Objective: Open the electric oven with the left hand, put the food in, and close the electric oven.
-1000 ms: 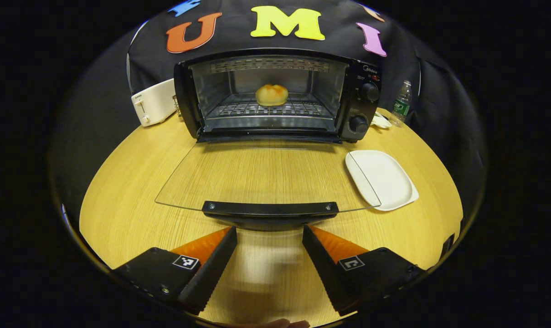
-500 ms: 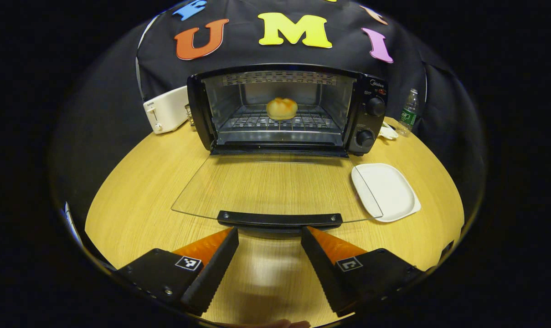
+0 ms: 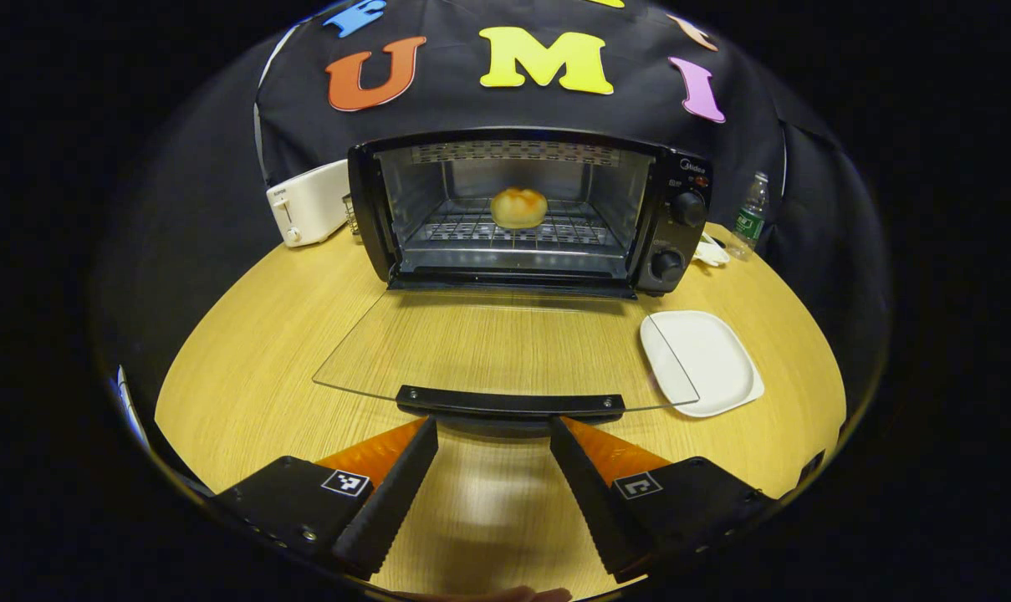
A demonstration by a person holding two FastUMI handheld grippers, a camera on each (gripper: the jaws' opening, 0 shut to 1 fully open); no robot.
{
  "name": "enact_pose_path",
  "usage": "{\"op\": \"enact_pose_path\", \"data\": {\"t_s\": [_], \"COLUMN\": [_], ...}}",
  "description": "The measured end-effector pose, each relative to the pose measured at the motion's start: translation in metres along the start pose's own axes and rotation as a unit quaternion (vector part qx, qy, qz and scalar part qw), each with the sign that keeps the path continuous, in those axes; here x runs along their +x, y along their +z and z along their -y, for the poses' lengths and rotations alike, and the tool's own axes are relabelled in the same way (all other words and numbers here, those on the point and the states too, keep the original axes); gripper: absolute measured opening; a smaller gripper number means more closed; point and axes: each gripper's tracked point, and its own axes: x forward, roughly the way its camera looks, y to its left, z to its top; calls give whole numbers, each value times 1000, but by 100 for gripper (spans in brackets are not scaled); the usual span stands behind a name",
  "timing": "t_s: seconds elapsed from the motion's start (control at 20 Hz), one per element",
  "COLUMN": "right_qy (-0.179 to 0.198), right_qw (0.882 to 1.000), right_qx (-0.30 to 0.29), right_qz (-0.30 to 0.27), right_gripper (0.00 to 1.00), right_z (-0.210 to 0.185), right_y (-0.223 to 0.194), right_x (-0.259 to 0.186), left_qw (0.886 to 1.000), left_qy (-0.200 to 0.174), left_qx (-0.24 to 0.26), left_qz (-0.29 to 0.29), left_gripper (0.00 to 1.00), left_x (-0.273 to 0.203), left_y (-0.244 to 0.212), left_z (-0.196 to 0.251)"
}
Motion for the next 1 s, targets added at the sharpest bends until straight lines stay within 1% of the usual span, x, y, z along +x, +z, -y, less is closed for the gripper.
{"op": "enact_pose_path", "data": {"t_s": [0.15, 0.25, 0.4, 0.6, 0.7, 1.0], "right_qy": [-7, -3, -7, -14, -16, -21], "right_qw": [1000, 1000, 1000, 1000, 1000, 1000], "right_qx": [1, 0, -4, 2, 3, 7], "right_qz": [2, 2, 3, 9, 10, 4], "right_gripper": [96, 96, 96, 96, 96, 96], "right_z": [3, 1, 4, 9, 9, 13], "right_y": [1, 0, 2, 4, 3, 0], "right_x": [1, 1, 0, -2, -2, 1], "left_qw": [1000, 1000, 1000, 999, 999, 997], "left_qy": [-5, -6, -17, -31, -38, -38], "left_qx": [6, 13, 25, 22, 22, 36], "left_qz": [-5, -1, 5, -2, 6, 52], "left_gripper": [90, 90, 90, 90, 90, 90], "left_x": [-2, -4, -7, -8, -10, -19], "left_y": [4, 9, 15, 19, 26, 57], "left_z": [0, 0, 3, 4, 4, 4]}}
